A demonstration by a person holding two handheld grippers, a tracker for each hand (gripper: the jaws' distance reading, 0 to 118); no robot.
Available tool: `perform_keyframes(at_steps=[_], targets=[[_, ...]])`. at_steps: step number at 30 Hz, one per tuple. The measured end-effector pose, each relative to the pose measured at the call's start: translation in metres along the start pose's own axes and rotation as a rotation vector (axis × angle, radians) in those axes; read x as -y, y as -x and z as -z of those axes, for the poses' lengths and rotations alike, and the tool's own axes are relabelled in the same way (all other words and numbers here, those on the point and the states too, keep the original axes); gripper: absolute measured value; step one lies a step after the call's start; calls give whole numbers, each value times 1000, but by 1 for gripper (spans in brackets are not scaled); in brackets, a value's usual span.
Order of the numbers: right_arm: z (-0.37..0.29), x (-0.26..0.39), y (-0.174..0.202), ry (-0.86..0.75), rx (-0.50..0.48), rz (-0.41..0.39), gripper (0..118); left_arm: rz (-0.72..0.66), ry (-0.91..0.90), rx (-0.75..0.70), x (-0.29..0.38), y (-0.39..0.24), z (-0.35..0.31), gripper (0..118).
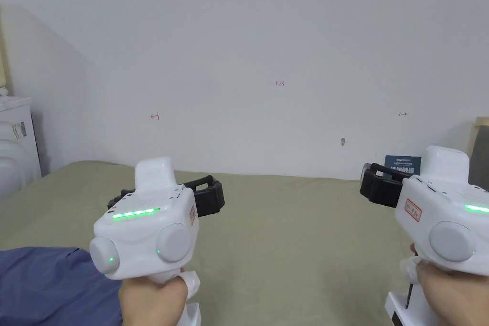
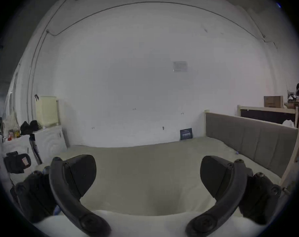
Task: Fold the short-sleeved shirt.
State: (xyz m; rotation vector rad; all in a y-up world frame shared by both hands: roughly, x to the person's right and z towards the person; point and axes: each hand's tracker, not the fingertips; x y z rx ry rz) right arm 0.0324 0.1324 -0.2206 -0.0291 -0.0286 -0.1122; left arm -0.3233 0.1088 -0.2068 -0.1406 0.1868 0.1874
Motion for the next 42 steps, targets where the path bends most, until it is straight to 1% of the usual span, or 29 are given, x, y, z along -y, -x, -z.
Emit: perform_keyframes(at_steps=[3,9,14,19,28,29,30,31,32,33,34,35,36,38,41,42], targets=[[-1,-2,2,0,6,-27,118,22,-39,-5,-6,-3,-4,118],[1,0,5,1,18,-70,118,62,-51,-11,-10,-9,-6,118],[1,2,7,2,20,-81,118,64,-37,-5,-10,-10,-6,118],[1,1,8,6,24,-80,118,94,-46,-18,-10,-12,-7,118],[1,8,13,36,34,-140,118,86,-23,11,-7,-14,-6,118],[0,9,14,52,53,-171,118,95,-13,11,-5,-15,-6,116],[-1,10,16,57,57,-189,118,108,-17,17,-2,-17,-8,111],[-2,11,18,60,49,-197,118,129,-33,17,1,-18,-9,73],[-4,12,19,59,29,-203,114,160,-47,-8,4,-21,-8,21],[-7,14,22,48,31,-219,96,159,-64,-37,7,-21,-7,0],[-8,15,25,31,51,-253,47,142,-55,-42,9,-21,-7,0],[-7,16,27,33,51,-255,14,98,-42,1,10,-17,-6,0],[-8,17,28,29,50,-244,11,81,-19,22,10,-14,-6,0],[-8,17,27,43,24,-209,10,103,-10,-4,10,-14,-6,0],[-10,18,36,43,-13,-174,9,125,-20,-12,10,-7,-12,0],[-10,18,45,41,-39,-180,8,134,-20,-30,8,-4,-15,0]])
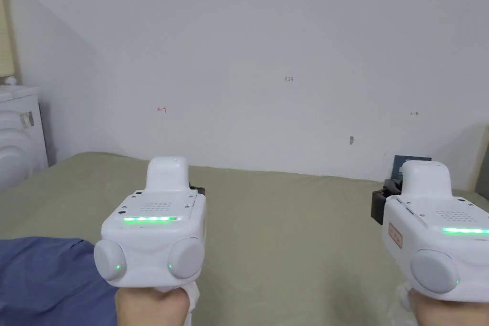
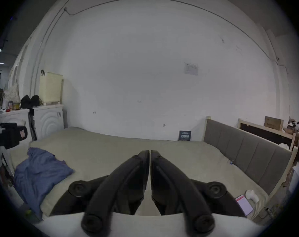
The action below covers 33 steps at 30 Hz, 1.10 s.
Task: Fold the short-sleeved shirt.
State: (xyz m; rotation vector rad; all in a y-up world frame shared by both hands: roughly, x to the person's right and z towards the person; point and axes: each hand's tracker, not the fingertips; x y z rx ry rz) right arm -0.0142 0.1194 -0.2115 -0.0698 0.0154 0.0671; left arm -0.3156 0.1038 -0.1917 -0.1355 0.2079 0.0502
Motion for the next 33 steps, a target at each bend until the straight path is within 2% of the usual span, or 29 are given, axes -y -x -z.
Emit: perform_keyframes(at_steps=[1,5,9,12,15,21,24,28,29,30,31,32,33], targets=[[1,-1,10,-1,-15,-4,8,3,0,-3,-2,5,-3,0],[6,-3,67,1,-186,17,8,3,-11,-104,-12,47,-29,0],[6,-3,134,21,-397,49,8,-10,-22,-268,-14,109,-68,0],[3,0,178,26,-499,22,8,-2,0,-349,-7,144,-94,0],[1,3,208,48,-579,39,8,-16,29,-402,0,169,-107,0],[5,12,228,49,-631,-9,8,-27,119,-397,20,194,-91,0],[17,22,218,71,-630,-34,8,-31,200,-352,28,204,-61,0],[38,38,191,92,-597,-52,8,34,297,-282,29,222,7,0],[45,42,183,99,-589,-54,8,45,338,-206,28,227,31,9],[53,47,174,114,-575,-59,8,52,381,-134,28,233,56,33],[58,51,167,125,-561,-65,8,48,424,-78,29,239,78,85],[65,56,157,139,-551,-68,8,44,511,-45,33,243,109,116],[71,62,146,152,-541,-71,8,58,587,-51,40,245,139,118]])
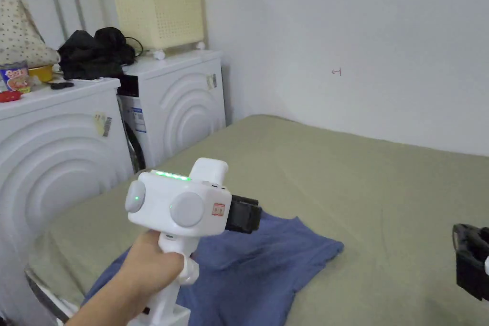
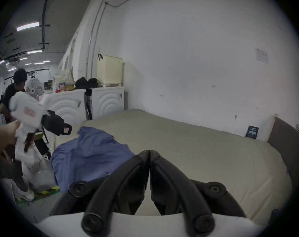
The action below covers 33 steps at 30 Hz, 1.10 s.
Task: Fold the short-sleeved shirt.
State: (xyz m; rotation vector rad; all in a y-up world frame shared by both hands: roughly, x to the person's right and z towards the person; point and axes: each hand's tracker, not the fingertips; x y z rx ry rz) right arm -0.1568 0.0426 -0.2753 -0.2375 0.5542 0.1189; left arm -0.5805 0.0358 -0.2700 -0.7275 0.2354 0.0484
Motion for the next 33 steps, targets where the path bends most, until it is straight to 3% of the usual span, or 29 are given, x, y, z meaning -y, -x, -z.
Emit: perform_keyframes(at_steps=[1,3,6,10,11,12,13,14,15,16,19,23,28,33], targets=[[0,6,-9,13,18,-7,8,14,-15,23,-8,4,19,118],[-1,20,-29,48,55,-9,8,52,119,18,-20,8,74,118],[-1,40,-55,123,76,56,8,84,263,-2,-18,-15,143,118],[-2,64,-76,186,104,75,8,-10,372,51,-1,-23,206,117],[-2,68,-80,193,105,78,8,-27,399,59,4,-27,216,110],[-3,71,-83,197,105,83,8,-29,408,62,9,-27,219,93],[-3,73,-86,199,110,97,8,-17,411,60,12,-30,223,93],[-3,75,-87,198,110,107,8,-1,416,48,14,-33,228,83],[-4,76,-88,197,112,117,8,16,420,9,17,-35,232,62],[-5,77,-89,192,111,133,8,5,417,2,19,-35,236,22],[-15,79,-89,177,113,152,8,-118,376,47,17,-28,234,6],[-31,79,-92,153,113,195,8,-159,185,115,0,-38,199,4],[-41,75,-96,112,122,243,8,34,156,185,-39,-97,156,4],[-55,74,-101,96,127,281,8,111,95,394,-85,-181,143,4]])
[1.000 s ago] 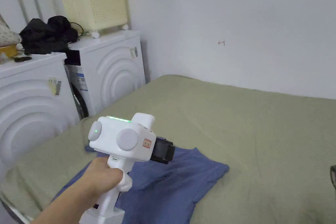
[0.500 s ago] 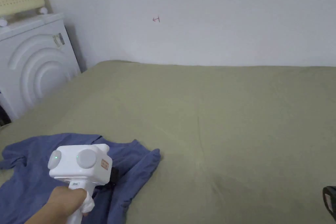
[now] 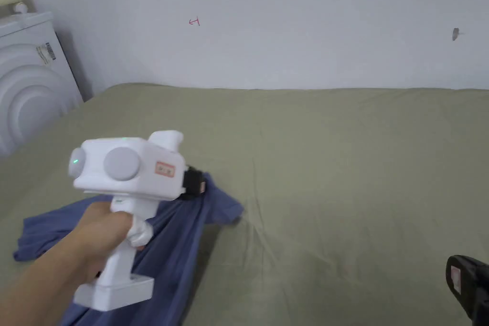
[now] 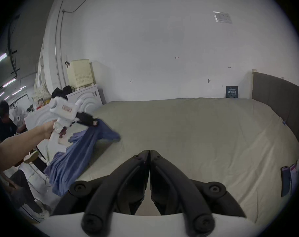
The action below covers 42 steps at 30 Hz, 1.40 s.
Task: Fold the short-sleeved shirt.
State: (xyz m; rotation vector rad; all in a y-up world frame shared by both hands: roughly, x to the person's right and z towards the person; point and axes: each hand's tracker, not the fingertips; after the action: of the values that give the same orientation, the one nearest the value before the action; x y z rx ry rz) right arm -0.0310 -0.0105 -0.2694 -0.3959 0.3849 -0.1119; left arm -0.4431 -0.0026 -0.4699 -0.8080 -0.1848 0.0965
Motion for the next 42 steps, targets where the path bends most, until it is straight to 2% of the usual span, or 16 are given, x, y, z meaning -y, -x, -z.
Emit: perform_keyframes(at_steps=[8,16,20,21,22,23,24,27,29,31,33,34,35,36,39,42], targets=[[-34,8,-23,13,72,16,8,300,13,224,-63,-194,63,4],[-60,23,-54,40,169,67,8,403,51,511,-54,-364,110,4],[-67,24,-70,57,230,88,8,415,100,526,-24,-404,135,4],[-67,24,-73,54,240,84,8,410,97,511,-16,-406,139,8],[-68,23,-75,55,256,74,8,399,94,502,-11,-405,142,38],[-67,22,-76,54,274,62,8,334,71,498,-6,-401,144,82],[-66,20,-78,51,286,52,8,286,76,547,-4,-393,145,115],[-64,15,-81,45,293,54,8,174,16,505,3,-368,130,118],[-61,11,-83,40,299,45,8,106,-27,439,5,-337,108,115],[-57,5,-83,32,319,19,8,85,-117,390,-1,-297,68,97],[-56,-1,-85,22,316,14,8,70,-236,256,13,-251,25,80],[-55,-4,-86,18,315,11,8,73,-272,204,24,-230,6,63],[-55,-6,-86,12,320,0,8,58,-308,117,29,-204,-21,38],[-55,-9,-86,7,332,-11,8,40,-318,36,43,-182,-42,4],[-60,-13,-89,-20,335,-6,8,-100,-381,-148,94,-129,-98,0],[-65,-14,-88,-31,338,6,8,-193,-358,-162,140,-94,-136,0]])
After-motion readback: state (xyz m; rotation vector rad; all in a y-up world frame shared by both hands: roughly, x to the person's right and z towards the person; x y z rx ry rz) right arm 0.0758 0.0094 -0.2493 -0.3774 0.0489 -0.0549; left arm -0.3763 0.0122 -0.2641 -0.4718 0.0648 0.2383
